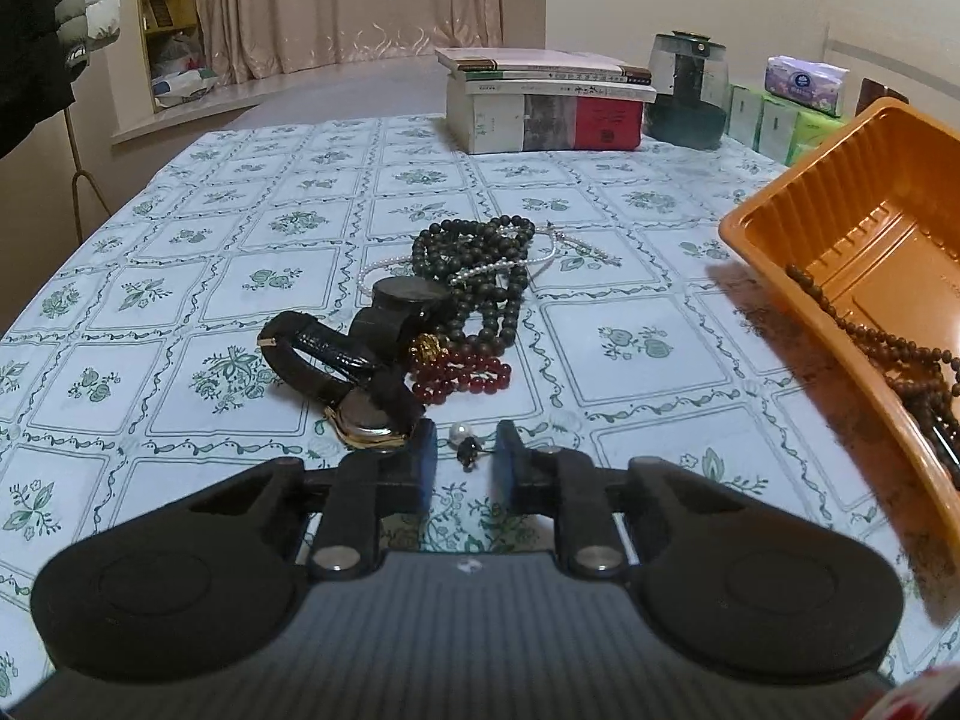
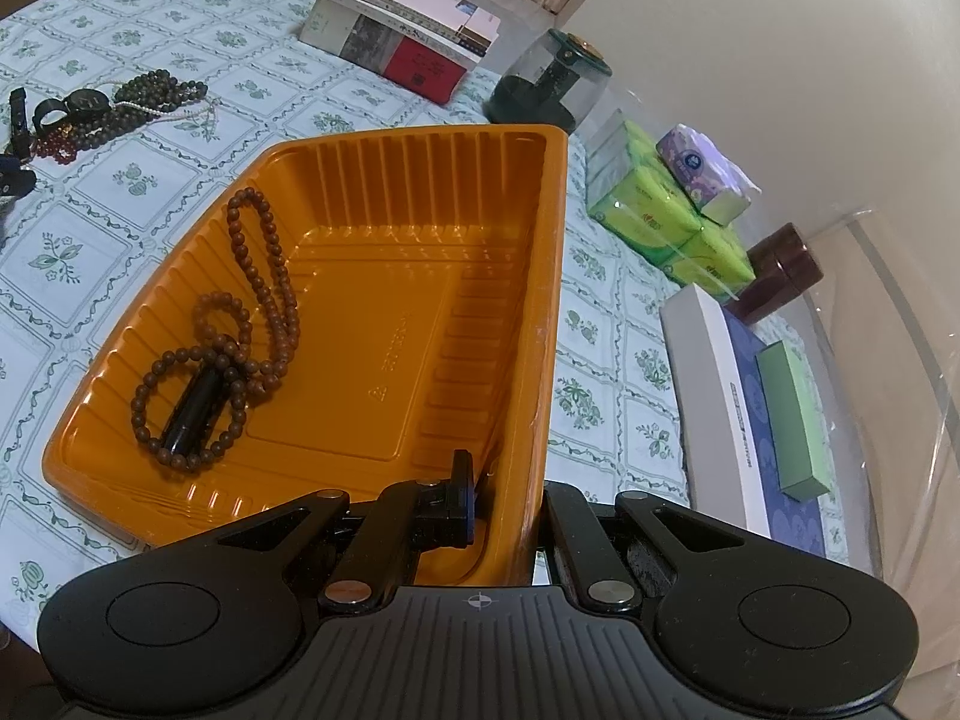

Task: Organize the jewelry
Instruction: 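Grasp the small pearl bead item from the pile with the left tool, then carry the pearl item into the tray and open the left tool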

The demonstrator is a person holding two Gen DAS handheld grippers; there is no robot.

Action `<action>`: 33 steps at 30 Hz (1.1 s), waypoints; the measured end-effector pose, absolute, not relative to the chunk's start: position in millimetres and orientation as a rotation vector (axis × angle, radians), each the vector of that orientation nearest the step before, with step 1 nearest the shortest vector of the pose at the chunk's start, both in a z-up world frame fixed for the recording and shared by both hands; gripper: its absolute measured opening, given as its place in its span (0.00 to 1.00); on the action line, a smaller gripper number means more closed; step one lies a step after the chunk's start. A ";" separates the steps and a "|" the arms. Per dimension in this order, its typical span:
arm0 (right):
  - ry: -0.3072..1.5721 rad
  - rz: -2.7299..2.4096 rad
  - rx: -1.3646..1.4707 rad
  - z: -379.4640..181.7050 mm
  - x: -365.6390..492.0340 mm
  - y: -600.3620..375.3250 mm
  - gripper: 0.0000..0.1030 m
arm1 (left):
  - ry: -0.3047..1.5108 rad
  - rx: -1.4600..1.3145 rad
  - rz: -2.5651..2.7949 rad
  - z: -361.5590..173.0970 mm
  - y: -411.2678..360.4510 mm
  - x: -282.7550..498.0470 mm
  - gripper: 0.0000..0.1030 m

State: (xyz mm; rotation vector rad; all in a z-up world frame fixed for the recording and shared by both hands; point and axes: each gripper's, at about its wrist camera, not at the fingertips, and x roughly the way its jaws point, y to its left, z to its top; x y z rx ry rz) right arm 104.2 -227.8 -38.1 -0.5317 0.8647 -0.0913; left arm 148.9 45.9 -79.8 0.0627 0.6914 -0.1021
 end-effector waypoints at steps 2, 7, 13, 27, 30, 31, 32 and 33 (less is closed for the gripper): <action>0.866 -0.091 -0.531 -38.2 104.4 -228.1 0.04 | 0.695 0.062 -0.103 -80.2 46.6 149.7 0.12; 0.866 -0.091 -0.531 -38.1 104.6 -228.1 0.04 | 0.696 0.058 -0.103 -75.2 48.0 146.5 0.05; 0.865 -0.090 -0.531 -37.6 104.6 -228.3 0.04 | 0.693 0.044 -0.127 -67.8 43.6 136.8 0.05; 0.864 -0.087 -0.531 -35.0 107.0 -231.2 0.04 | 0.649 0.012 -0.357 -35.2 -24.1 120.6 0.05; 0.863 -0.088 -0.530 -34.7 106.7 -230.5 0.04 | 0.649 0.010 -0.440 -31.9 -46.5 113.6 0.05; 0.863 -0.087 -0.530 -34.6 106.7 -230.6 0.04 | 0.649 0.008 -0.468 -31.0 -53.6 111.0 0.05; 0.862 -0.087 -0.530 -34.3 107.0 -230.8 0.04 | 0.649 0.005 -0.491 -30.3 -59.4 108.9 0.05; 0.862 -0.087 -0.530 -34.5 107.1 -230.9 0.04 | 0.650 0.002 -0.518 -29.5 -66.4 106.4 0.05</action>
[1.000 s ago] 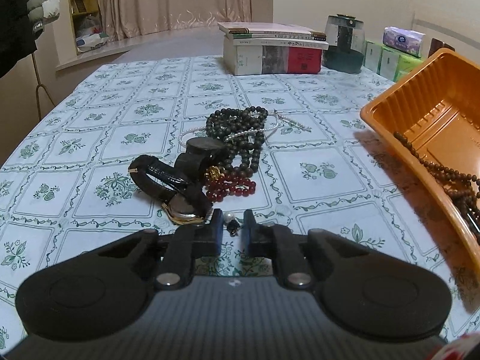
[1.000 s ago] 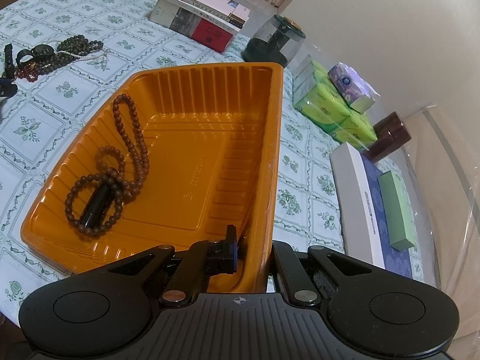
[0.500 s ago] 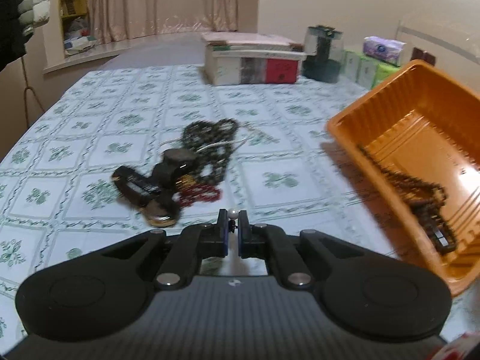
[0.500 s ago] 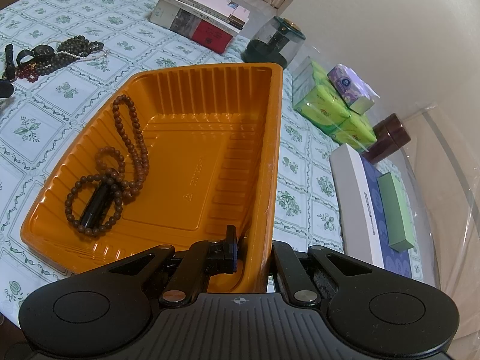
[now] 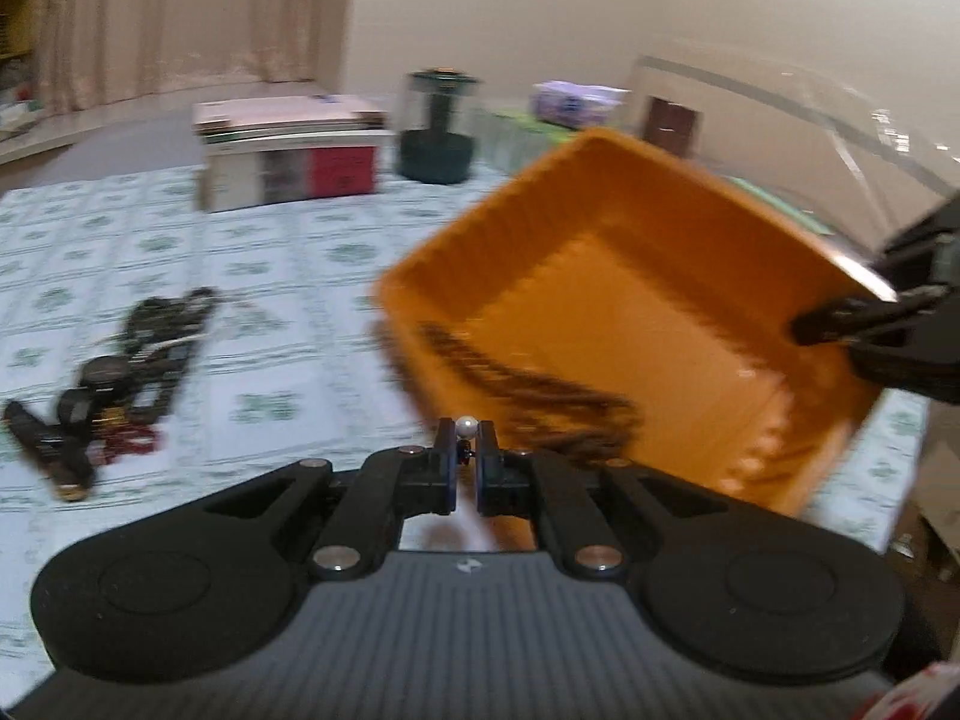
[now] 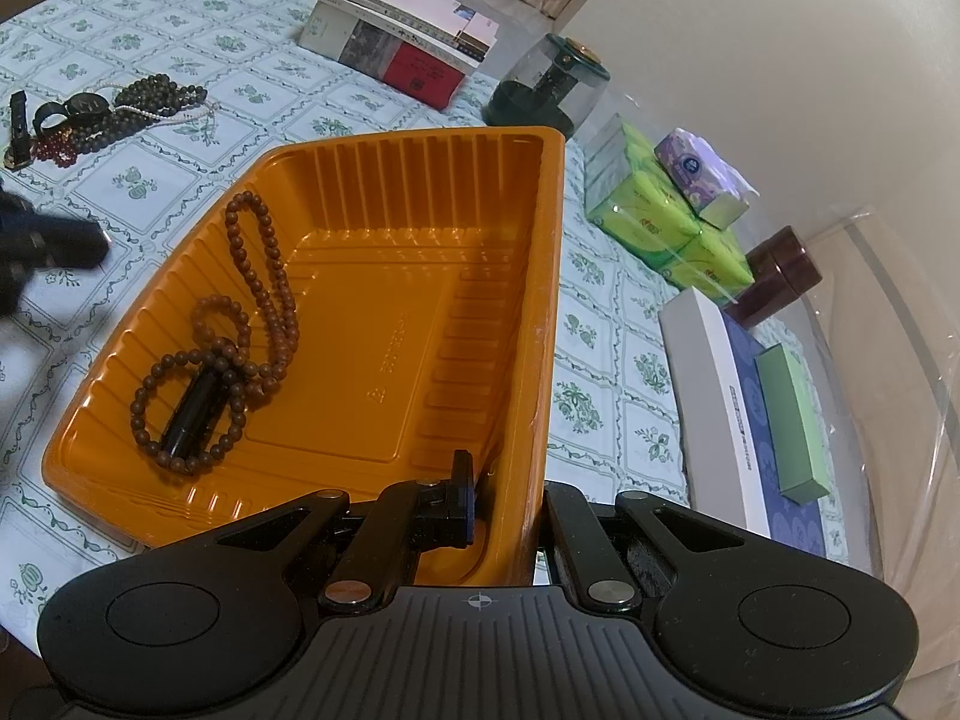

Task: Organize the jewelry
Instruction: 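Carry the pearl item into the tray and open the left tool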

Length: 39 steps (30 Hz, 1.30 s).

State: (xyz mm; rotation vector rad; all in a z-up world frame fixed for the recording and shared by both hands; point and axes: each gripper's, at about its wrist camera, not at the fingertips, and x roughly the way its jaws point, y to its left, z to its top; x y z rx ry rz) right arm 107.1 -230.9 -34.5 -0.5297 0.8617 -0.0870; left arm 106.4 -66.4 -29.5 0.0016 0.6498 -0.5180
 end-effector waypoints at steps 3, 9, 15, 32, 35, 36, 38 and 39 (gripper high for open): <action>0.862 -0.088 -0.528 -34.6 107.0 -230.7 0.04 | 0.645 0.012 -0.575 -28.2 -85.0 99.3 0.05; 0.860 -0.089 -0.526 -34.5 106.5 -230.2 0.04 | 0.649 0.042 -0.634 -30.1 -105.9 89.1 0.05; 0.856 -0.090 -0.525 -34.9 106.2 -230.4 0.04 | 0.647 0.066 -0.625 -32.4 -104.6 82.9 0.20; 0.854 -0.092 -0.526 -35.6 106.6 -230.7 0.04 | 0.623 0.080 -0.135 -47.1 41.8 108.7 0.38; 0.855 -0.091 -0.525 -35.7 106.5 -230.9 0.04 | 0.630 0.058 -0.059 -52.3 66.1 123.6 0.39; 0.855 -0.092 -0.526 -35.8 106.4 -230.5 0.04 | 0.635 0.043 -0.048 -54.2 71.9 128.6 0.39; 0.855 -0.093 -0.528 -35.4 106.2 -230.2 0.04 | 0.649 0.010 -0.043 -58.5 81.2 137.7 0.39; 0.856 -0.094 -0.528 -35.6 106.3 -230.3 0.04 | 0.654 -0.004 -0.047 -60.1 84.3 140.4 0.38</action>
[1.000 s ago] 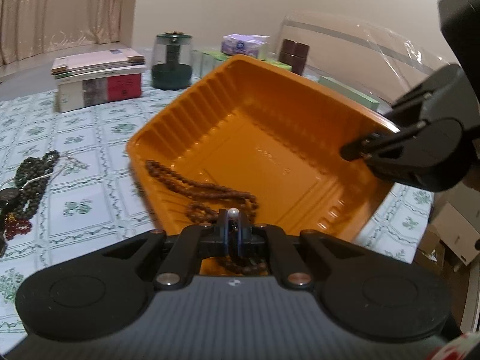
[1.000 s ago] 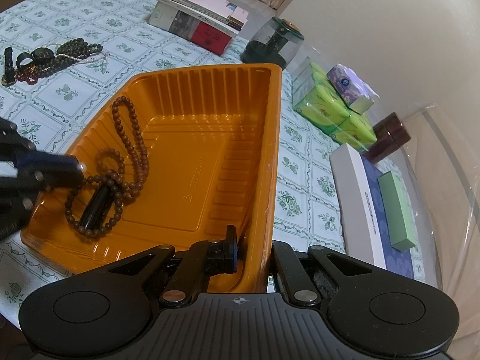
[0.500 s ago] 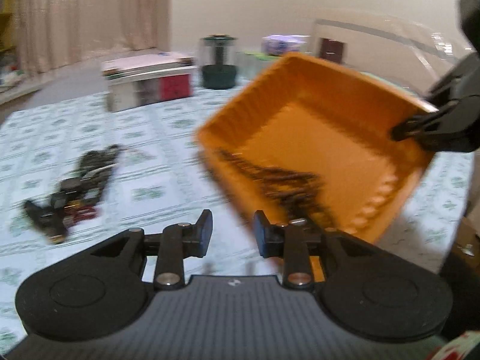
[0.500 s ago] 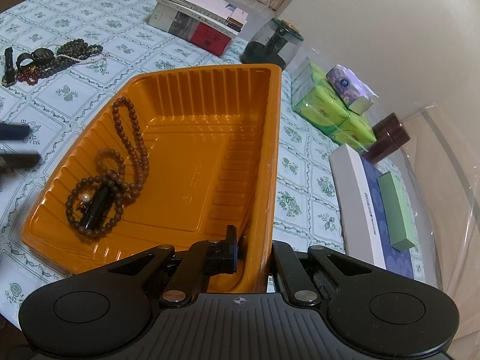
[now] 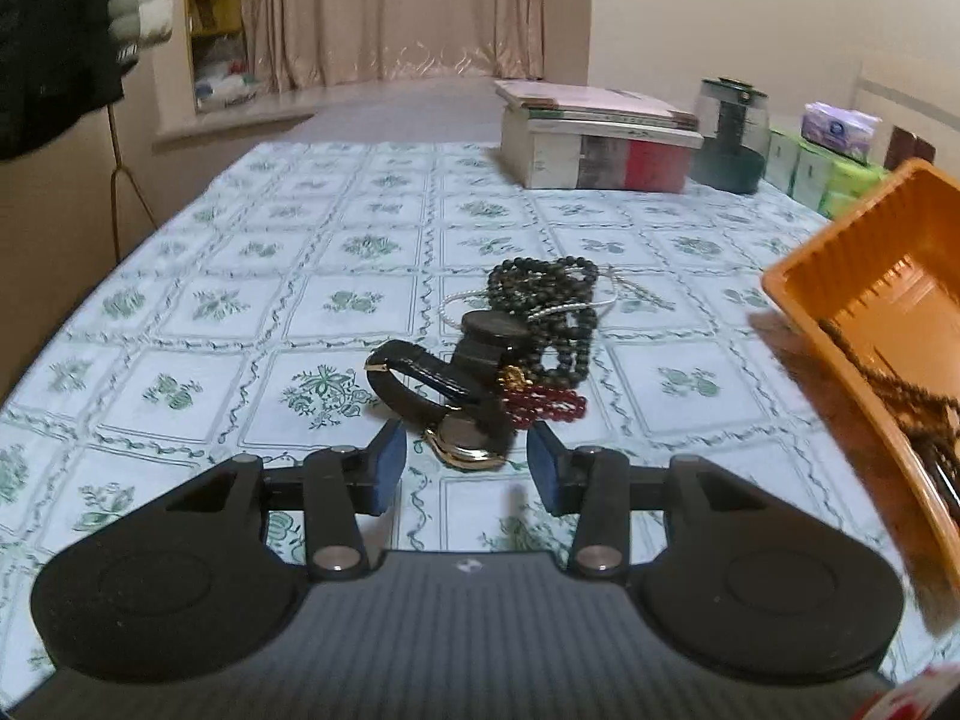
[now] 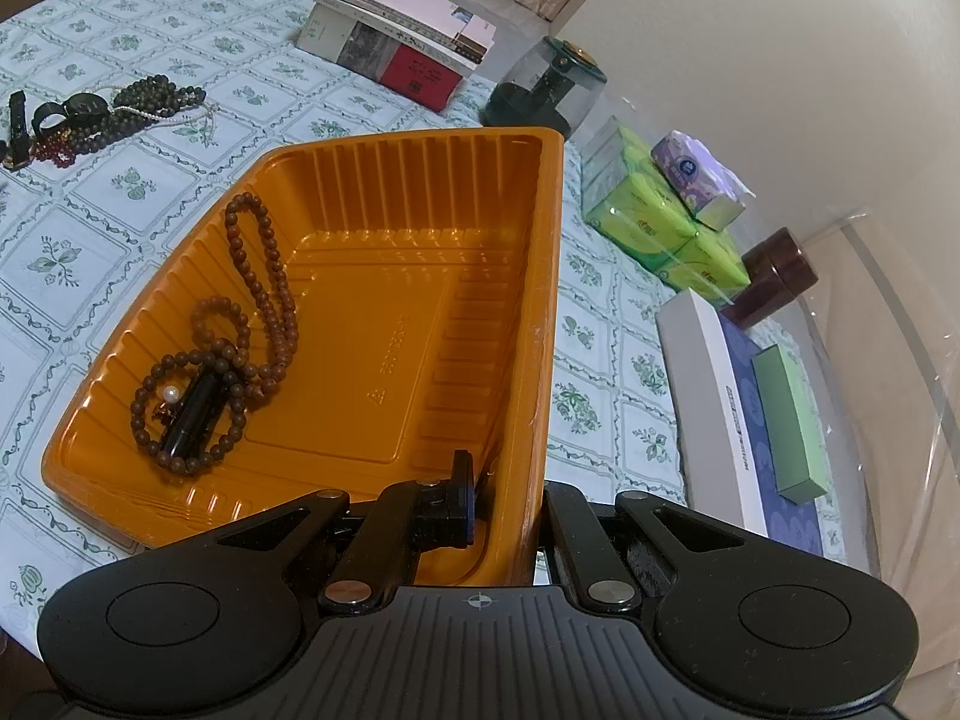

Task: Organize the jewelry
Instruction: 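Carry the pearl item into the tray and open the left tool, then grasp the black strap watch from the pile with the left tool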

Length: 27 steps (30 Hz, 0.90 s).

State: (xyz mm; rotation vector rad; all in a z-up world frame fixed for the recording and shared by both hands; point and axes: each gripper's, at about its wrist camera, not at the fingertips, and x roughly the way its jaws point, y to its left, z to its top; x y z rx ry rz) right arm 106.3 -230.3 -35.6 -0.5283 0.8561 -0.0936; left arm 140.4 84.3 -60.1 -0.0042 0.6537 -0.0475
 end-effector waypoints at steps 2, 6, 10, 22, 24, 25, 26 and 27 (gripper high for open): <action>0.857 -0.095 -0.530 -35.3 106.1 -230.3 0.04 | 0.652 -0.038 -0.054 -61.9 88.8 146.3 0.37; 0.856 -0.096 -0.533 -35.7 105.1 -229.4 0.04 | 0.668 -0.067 -0.059 -66.1 91.3 160.5 0.37; 0.858 -0.096 -0.532 -35.6 105.6 -230.1 0.04 | 0.680 -0.079 -0.071 -67.7 89.2 167.9 0.22; 0.855 -0.098 -0.534 -36.2 105.8 -230.7 0.04 | 0.671 -0.083 -0.121 -52.5 78.2 149.8 0.07; 0.855 -0.098 -0.534 -36.2 105.8 -230.6 0.04 | 0.665 -0.081 -0.134 -48.0 74.1 143.6 0.07; 0.854 -0.098 -0.534 -36.1 106.4 -231.2 0.04 | 0.664 -0.080 -0.140 -46.0 71.7 141.3 0.07; 0.855 -0.098 -0.534 -36.2 105.9 -230.7 0.04 | 0.663 -0.084 -0.146 -44.3 69.6 139.1 0.07; 0.854 -0.097 -0.534 -36.2 105.8 -230.6 0.04 | 0.663 -0.090 -0.152 -42.8 67.9 137.2 0.07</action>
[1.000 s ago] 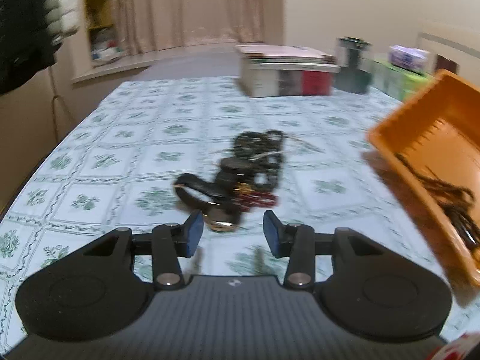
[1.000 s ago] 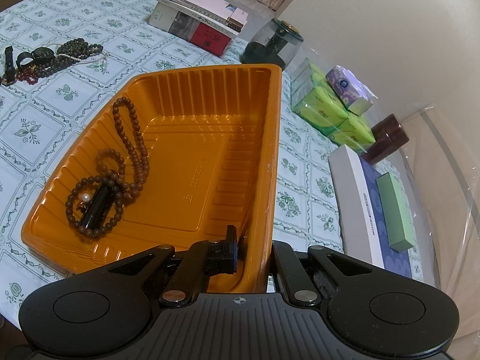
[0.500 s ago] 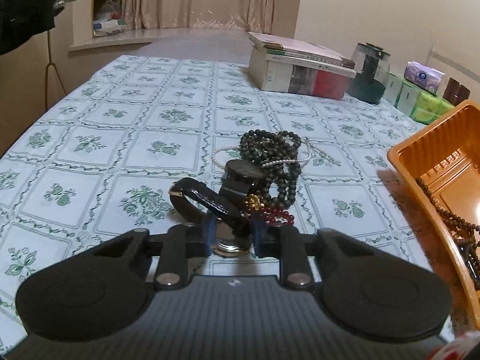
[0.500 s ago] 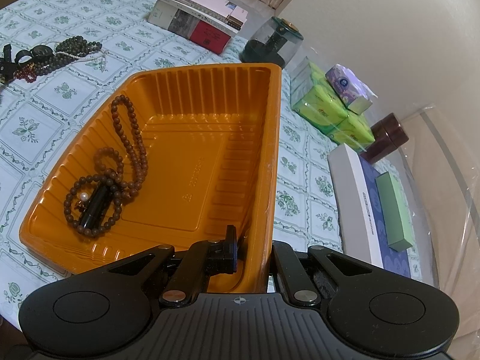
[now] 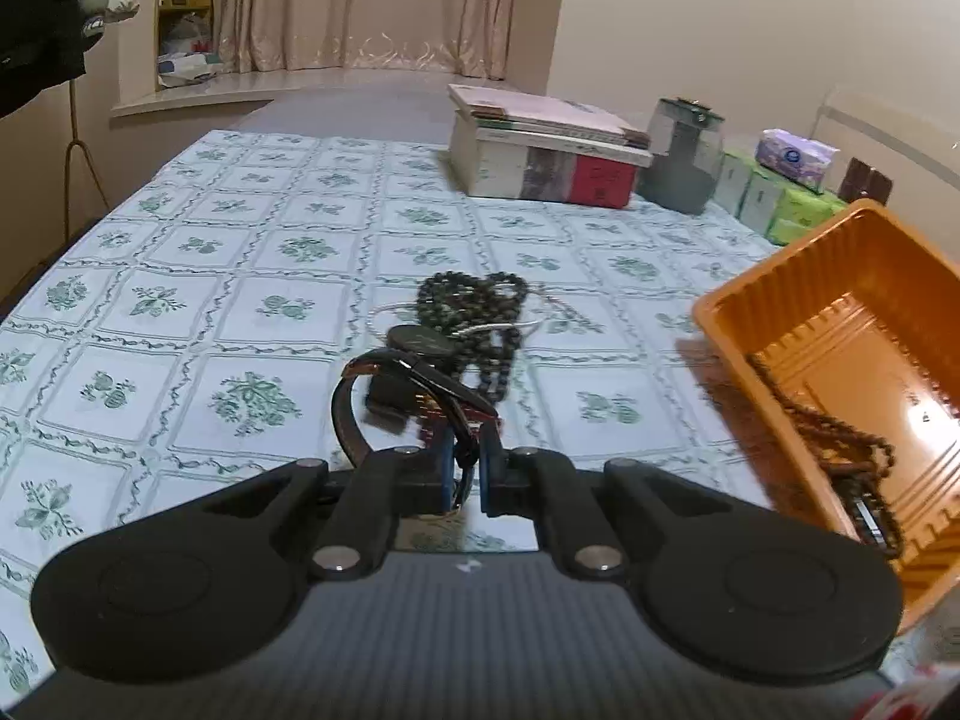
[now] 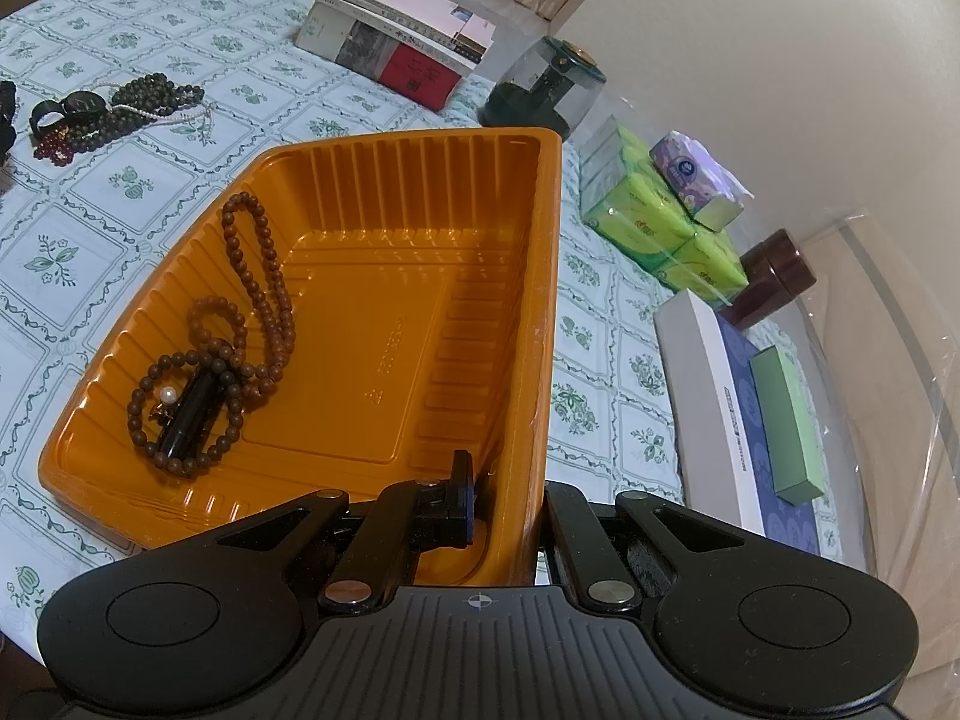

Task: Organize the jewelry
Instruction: 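Grasp the black strap watch from the pile with the left tool, then carry the black strap watch into the tray and open the left tool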

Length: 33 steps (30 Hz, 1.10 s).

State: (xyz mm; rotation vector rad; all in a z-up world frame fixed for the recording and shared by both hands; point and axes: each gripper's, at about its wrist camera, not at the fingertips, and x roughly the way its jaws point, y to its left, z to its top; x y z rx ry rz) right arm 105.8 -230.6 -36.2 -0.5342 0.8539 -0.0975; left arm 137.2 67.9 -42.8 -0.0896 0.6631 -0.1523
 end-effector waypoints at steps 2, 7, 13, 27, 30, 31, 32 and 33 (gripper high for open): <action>0.854 -0.098 -0.533 -36.1 106.2 -231.3 0.04 | 0.661 -0.092 -0.168 -40.2 62.8 133.4 0.07; 0.853 -0.098 -0.534 -35.8 106.3 -231.2 0.04 | 0.665 -0.085 -0.202 -38.1 49.6 128.7 0.07; 0.852 -0.098 -0.532 -35.7 106.4 -230.4 0.04 | 0.673 -0.080 -0.252 -37.1 34.7 127.6 0.07; 0.885 -0.088 -0.551 -39.0 109.4 -228.7 0.04 | 0.642 -0.051 -0.530 -20.1 -47.6 115.8 0.07; 0.895 -0.083 -0.558 -39.5 110.9 -228.4 0.05 | 0.636 -0.050 -0.579 -16.7 -64.6 113.6 0.07; 0.898 -0.083 -0.559 -39.7 111.1 -228.2 0.05 | 0.634 -0.048 -0.592 -15.6 -69.4 112.7 0.07; 0.899 -0.082 -0.559 -39.8 111.4 -228.2 0.05 | 0.632 -0.047 -0.601 -14.6 -72.8 112.4 0.07; 0.899 -0.082 -0.559 -39.7 111.4 -228.3 0.05 | 0.630 -0.046 -0.612 -13.4 -76.4 112.0 0.07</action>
